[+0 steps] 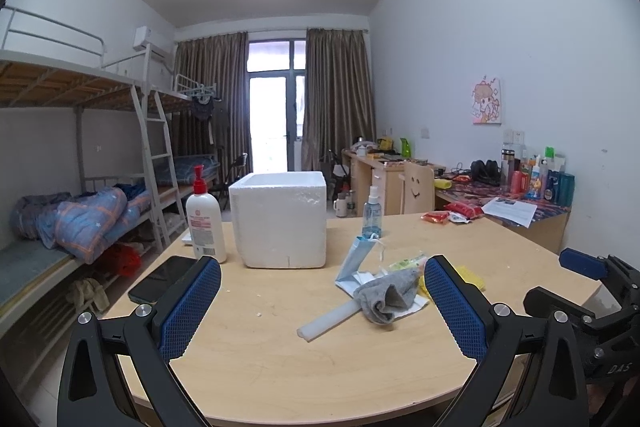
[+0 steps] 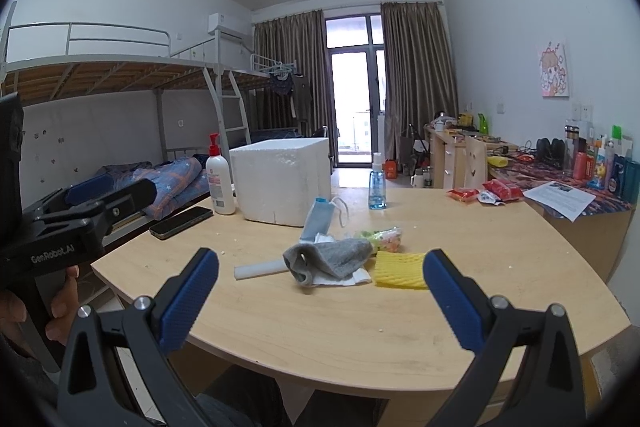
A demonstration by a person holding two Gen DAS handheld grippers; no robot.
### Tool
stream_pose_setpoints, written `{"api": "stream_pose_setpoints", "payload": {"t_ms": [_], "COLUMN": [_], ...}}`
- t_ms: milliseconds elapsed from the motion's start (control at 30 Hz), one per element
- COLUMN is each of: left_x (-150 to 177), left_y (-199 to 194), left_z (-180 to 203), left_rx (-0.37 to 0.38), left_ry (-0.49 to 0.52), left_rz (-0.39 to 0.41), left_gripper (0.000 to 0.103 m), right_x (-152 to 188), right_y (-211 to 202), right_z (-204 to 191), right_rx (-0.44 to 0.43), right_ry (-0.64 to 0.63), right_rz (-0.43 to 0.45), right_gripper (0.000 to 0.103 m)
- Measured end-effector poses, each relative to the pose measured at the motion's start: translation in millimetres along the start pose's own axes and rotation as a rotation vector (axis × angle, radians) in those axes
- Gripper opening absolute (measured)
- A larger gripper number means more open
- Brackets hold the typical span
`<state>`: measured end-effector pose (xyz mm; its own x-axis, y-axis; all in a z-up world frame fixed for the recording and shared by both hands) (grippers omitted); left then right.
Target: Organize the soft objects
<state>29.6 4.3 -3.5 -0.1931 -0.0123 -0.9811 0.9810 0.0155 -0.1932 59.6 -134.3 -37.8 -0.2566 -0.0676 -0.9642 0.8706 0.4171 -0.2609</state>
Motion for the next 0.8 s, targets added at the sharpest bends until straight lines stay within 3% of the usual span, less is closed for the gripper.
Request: {"api": "stream_pose_setpoints", "payload": {"t_ms": [800], "left_x": [1.0], "left_y": [3.4], "left_z": [0.9], "left_rx": [0.011], "left_ry": [0.017], "left_rz": [-0.002], "left_gripper": [0.102], "right_x": [0.0], "right_y": [-0.7], "right_z": [7.6], "right_rx": [0.016], "right_ry": [0.034], "right_rz": [0.004], "right_gripper": [0.103]}}
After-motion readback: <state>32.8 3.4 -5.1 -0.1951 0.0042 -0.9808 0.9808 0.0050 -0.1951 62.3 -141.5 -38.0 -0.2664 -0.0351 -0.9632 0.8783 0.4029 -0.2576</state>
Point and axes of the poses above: each gripper's, at about its wrist camera, not at the fingertips, and y roughly the way its jaws point, z to its right, x to its underside, the point moved 3 cm from there along y, roughly the way its jaws point, and after that the axes turned 1 degree about -y, right-handed, at the moved point
